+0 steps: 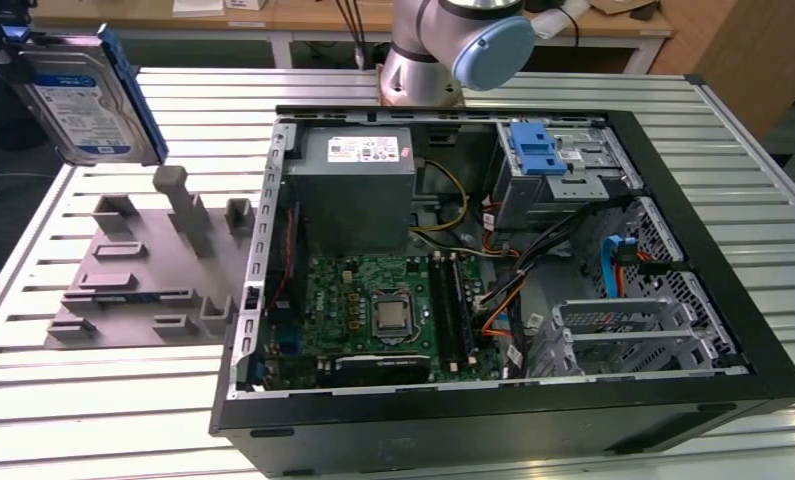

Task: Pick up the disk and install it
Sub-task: 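Pick up the disk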

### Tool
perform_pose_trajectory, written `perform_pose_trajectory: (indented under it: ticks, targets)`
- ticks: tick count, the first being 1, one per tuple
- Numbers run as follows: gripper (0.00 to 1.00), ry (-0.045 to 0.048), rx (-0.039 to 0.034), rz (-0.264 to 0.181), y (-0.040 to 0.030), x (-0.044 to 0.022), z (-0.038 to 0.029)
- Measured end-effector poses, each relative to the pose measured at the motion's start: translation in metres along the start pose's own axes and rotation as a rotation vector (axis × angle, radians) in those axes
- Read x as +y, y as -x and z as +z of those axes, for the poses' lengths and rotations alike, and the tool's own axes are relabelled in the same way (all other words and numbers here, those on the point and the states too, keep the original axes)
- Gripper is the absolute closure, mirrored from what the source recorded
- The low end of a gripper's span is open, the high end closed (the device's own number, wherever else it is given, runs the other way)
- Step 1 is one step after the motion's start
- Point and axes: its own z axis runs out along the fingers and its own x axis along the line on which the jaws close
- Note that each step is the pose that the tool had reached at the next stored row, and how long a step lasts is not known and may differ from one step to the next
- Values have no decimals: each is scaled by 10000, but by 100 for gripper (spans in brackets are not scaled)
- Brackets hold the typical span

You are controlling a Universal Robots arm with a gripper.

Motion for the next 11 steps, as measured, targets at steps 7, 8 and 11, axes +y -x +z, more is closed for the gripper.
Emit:
perform_pose_trajectory:
  ticks: [7,8,11]
  targets:
    - [64,0,0,0,2,1,-62]
    - [64,0,0,0,2,1,-70]
    - [64,1,0,0,3,1,-95]
